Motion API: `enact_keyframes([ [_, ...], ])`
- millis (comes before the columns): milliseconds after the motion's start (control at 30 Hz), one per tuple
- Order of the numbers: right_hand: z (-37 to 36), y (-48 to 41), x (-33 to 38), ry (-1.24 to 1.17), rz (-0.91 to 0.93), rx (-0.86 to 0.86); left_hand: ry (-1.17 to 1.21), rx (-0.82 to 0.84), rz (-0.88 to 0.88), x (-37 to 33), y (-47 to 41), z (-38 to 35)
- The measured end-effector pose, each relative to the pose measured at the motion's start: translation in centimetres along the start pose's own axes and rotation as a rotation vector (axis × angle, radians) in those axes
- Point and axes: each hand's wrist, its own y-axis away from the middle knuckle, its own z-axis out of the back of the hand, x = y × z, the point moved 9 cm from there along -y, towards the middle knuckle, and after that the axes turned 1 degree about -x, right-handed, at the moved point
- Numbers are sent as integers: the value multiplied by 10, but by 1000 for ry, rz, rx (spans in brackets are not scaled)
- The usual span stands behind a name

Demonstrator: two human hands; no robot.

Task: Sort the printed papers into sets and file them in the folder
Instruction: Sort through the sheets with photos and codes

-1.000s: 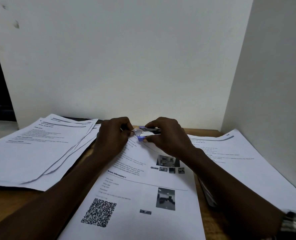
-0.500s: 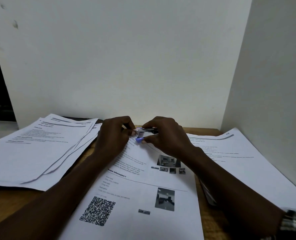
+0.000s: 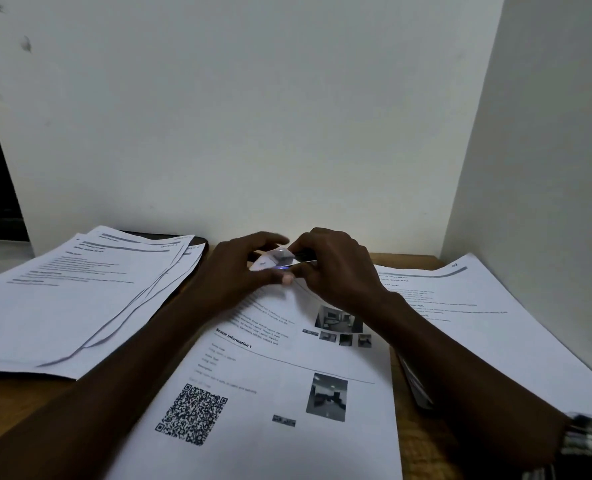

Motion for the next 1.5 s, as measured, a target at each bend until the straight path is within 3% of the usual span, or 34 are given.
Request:
enact_keyframes([
  [467, -6, 3, 3, -3, 22, 0, -221, -120, -59, -18, 1, -1],
  [1100, -6, 2, 7, 5, 95, -89, -287, -169, -158, -22, 1, -1],
  [1333, -19, 0, -3, -176, 128, 59, -76, 5, 7, 10, -2, -9],
  [1500, -24, -1, -19, -190, 97, 192, -115, 114, 31, 17, -2, -11],
])
